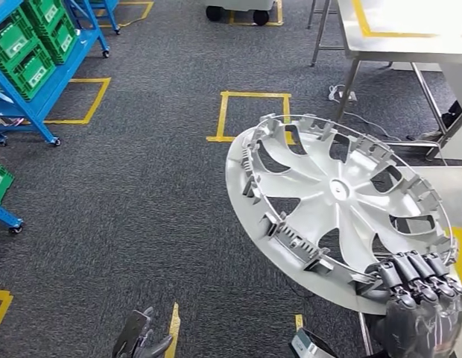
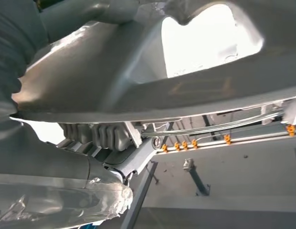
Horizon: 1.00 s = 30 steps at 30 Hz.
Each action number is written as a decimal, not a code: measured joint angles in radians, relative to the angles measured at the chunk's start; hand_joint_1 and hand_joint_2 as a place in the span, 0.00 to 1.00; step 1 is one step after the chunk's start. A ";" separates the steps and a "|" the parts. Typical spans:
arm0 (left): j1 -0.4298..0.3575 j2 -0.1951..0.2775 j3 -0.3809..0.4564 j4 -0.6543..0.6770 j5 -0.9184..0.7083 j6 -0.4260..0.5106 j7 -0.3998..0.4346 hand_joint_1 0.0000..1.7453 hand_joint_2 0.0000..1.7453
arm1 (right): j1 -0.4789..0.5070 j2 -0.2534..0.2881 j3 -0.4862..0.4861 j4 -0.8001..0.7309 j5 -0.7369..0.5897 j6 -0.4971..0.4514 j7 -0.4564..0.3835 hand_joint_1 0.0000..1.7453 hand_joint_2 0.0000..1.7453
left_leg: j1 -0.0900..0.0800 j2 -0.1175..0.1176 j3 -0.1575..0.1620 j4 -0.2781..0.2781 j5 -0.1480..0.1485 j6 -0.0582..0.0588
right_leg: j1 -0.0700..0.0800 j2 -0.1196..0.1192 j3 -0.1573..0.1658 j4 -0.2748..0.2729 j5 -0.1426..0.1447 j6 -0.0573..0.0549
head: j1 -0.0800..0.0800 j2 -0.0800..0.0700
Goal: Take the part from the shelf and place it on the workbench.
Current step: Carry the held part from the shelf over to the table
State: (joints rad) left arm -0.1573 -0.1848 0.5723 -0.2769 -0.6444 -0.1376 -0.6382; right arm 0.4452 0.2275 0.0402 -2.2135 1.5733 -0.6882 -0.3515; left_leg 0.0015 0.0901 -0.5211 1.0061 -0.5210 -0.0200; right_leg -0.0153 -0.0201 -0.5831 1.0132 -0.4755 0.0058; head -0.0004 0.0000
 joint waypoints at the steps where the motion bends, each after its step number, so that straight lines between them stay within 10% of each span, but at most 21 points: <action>1: 0.000 0.000 0.000 0.000 -0.001 0.000 0.000 0.00 1.00 | 0.000 0.003 -0.002 -0.001 0.000 0.000 -0.003 1.00 1.00 | 0.002 -0.025 -0.017 0.042 -0.029 -0.003 | -0.001 0.010 0.000 -0.001 0.002 -0.006 | -0.001 0.000; 5: 0.009 0.000 0.000 0.001 -0.002 0.000 0.000 0.00 1.00 | 0.001 0.010 -0.011 -0.001 0.000 0.000 -0.008 1.00 1.00 | 0.003 -0.083 -0.128 0.273 -0.123 0.002 | 0.006 0.060 -0.005 -0.001 0.007 -0.018 | -0.002 0.000; 9: 0.009 0.002 0.000 0.001 -0.002 0.001 0.000 0.00 1.00 | 0.002 0.011 -0.015 -0.001 0.000 0.000 -0.012 1.00 1.00 | -0.004 -0.135 -0.058 0.094 0.009 0.030 | 0.012 0.116 -0.004 0.000 0.010 -0.018 | -0.001 0.000; 12: 0.007 0.004 0.000 0.001 -0.002 0.001 0.000 0.00 1.00 | 0.004 0.012 -0.017 -0.002 0.000 0.000 -0.011 1.00 1.00 | -0.006 -0.172 -0.017 -0.002 0.030 0.040 | 0.010 0.151 -0.016 0.002 0.017 -0.006 | -0.001 0.000; 14: 0.006 0.002 0.000 0.001 -0.001 0.001 -0.001 0.00 1.00 | 0.009 0.014 -0.020 -0.003 0.000 0.000 -0.007 1.00 1.00 | -0.004 -0.149 -0.013 -0.019 0.034 0.040 | 0.007 0.162 -0.028 0.002 0.021 0.005 | -0.001 0.000; 18: 0.007 -0.001 0.001 0.001 0.003 0.001 -0.001 0.00 1.00 | 0.010 0.016 -0.024 -0.004 0.000 0.000 0.005 1.00 1.00 | -0.003 -0.093 -0.007 -0.042 0.048 0.046 | 0.011 0.050 -0.113 0.164 -0.075 0.019 | 0.004 0.000; 21: 0.012 0.000 0.002 0.001 0.006 0.001 -0.001 0.00 1.00 | 0.013 0.017 -0.029 -0.004 0.000 0.000 0.006 1.00 1.00 | -0.004 -0.047 -0.009 -0.041 0.046 0.045 | 0.002 0.024 -0.159 0.272 -0.105 0.032 | 0.004 0.000; 26: 0.009 -0.001 0.002 0.001 0.006 0.001 -0.001 0.00 1.00 | 0.013 0.017 -0.032 -0.004 0.000 0.000 0.007 1.00 1.00 | -0.007 0.005 -0.003 -0.028 0.031 0.020 | -0.001 -0.044 0.002 0.008 -0.007 0.033 | 0.003 0.000; 30: 0.005 -0.001 0.003 0.001 0.005 0.002 -0.006 0.00 1.00 | 0.017 0.021 -0.038 -0.004 0.000 0.000 0.007 1.00 1.00 | -0.003 0.003 -0.003 -0.010 0.012 0.003 | 0.001 -0.009 -0.001 0.003 -0.005 0.003 | 0.001 0.000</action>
State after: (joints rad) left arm -0.1528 -0.1860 0.5749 -0.2758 -0.6393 -0.1352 -0.6447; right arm 0.4619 0.2481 0.0021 -2.2176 1.5733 -0.6880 -0.3448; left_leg -0.0011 0.0935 -0.5241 0.9963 -0.5090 -0.0167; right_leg -0.0139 -0.0289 -0.5842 1.0167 -0.4809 0.0091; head 0.0006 0.0000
